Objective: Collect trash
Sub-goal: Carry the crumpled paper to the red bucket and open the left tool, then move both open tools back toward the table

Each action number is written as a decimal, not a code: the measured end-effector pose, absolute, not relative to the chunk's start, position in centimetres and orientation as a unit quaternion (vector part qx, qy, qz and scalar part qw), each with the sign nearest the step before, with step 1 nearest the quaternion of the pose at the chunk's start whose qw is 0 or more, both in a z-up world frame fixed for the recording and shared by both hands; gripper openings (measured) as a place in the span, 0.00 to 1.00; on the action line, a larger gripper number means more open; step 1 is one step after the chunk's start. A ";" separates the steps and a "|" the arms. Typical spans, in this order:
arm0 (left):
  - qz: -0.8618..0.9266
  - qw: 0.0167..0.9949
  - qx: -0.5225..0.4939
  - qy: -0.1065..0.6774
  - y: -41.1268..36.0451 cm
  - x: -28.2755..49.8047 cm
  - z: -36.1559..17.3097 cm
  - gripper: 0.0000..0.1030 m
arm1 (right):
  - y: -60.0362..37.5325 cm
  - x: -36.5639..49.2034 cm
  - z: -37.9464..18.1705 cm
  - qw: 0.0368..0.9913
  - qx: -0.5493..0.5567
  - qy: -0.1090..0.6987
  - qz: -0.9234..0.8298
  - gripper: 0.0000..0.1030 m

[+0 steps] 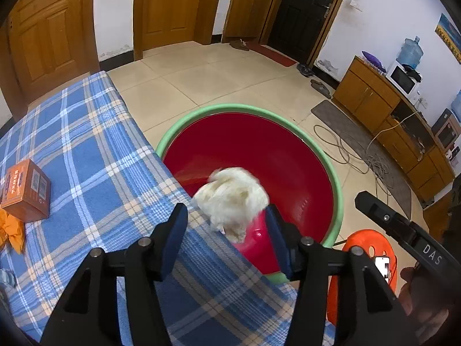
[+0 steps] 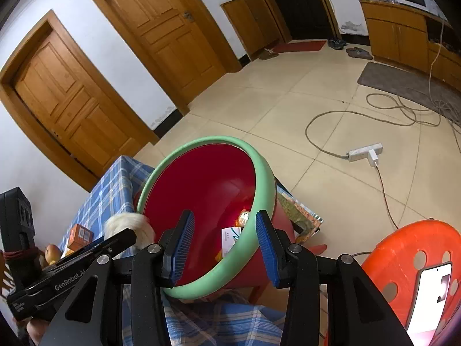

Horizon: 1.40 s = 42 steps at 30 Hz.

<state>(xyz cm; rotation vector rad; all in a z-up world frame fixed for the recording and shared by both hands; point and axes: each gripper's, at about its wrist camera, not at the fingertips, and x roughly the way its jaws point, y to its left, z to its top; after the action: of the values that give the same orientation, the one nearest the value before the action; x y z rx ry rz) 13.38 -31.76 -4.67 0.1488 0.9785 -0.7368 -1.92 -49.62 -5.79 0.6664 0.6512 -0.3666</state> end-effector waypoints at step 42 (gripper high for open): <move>-0.144 0.898 0.008 0.416 -11.6 12.2 1.0 0.70 | -39.9 0.2 -3.6 0.896 0.268 0.348 -0.071 0.70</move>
<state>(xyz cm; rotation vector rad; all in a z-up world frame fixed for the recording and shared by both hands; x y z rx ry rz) 12.19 -11.59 1.02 0.0158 0.8611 -0.2987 0.21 -39.87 -3.63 0.5558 0.7209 -0.1481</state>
